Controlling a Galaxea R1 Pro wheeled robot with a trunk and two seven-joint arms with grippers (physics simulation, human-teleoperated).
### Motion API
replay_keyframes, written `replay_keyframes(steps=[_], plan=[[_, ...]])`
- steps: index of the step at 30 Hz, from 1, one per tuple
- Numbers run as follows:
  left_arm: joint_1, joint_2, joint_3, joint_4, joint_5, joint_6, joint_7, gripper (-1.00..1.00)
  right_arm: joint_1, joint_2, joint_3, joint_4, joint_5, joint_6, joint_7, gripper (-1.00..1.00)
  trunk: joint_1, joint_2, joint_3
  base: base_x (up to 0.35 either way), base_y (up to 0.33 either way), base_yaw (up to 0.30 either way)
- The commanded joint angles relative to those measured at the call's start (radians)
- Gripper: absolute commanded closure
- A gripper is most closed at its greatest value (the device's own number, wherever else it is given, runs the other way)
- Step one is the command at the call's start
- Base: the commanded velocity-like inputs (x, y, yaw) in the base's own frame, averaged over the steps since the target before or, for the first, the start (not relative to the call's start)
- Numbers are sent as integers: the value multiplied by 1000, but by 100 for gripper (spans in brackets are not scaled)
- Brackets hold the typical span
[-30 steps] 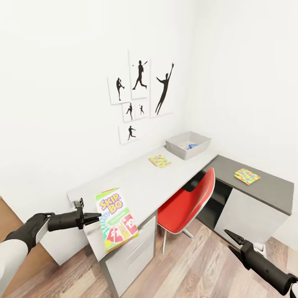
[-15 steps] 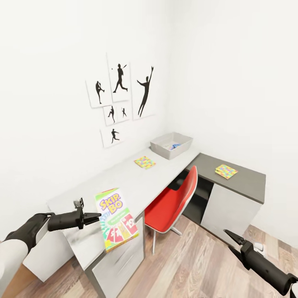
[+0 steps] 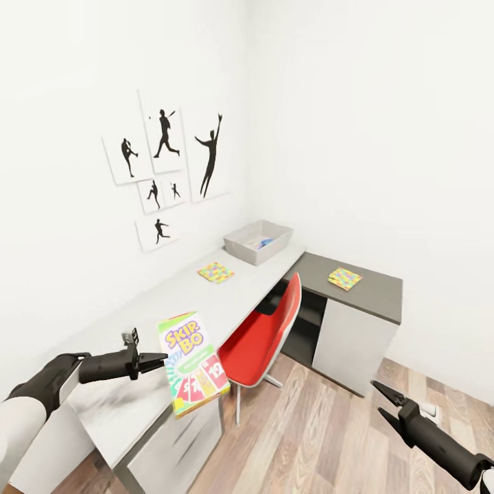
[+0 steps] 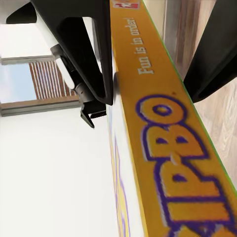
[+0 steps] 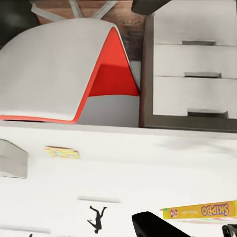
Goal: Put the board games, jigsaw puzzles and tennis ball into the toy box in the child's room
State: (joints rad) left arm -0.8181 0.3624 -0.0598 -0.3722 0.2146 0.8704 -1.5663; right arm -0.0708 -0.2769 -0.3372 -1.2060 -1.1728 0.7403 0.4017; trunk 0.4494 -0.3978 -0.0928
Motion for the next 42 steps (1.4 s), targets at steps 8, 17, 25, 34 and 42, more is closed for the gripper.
replay_keyframes(steps=[8,17,25,34,42], plan=[[0,1,-6,-1,6,9,-4,100,-1,-1,-3,0,-1,7,3,-100,1,-2,4,0,0,-253],[-1,3,-5,-1,6,9,-4,100,-1,0,-1,0,0,6,2,-100,1,-2,12,0,0,-253],[0,4,-5,-1,6,8,-4,100,-1,1,0,0,1,6,2,-100,1,-2,19,0,0,-253],[-1,6,-7,-1,6,4,-4,100,-1,1,2,0,1,5,2,-100,1,-2,26,0,0,-253],[1,6,-8,-1,6,1,-4,100,-1,1,2,0,1,5,1,-100,1,-2,31,0,0,-197]])
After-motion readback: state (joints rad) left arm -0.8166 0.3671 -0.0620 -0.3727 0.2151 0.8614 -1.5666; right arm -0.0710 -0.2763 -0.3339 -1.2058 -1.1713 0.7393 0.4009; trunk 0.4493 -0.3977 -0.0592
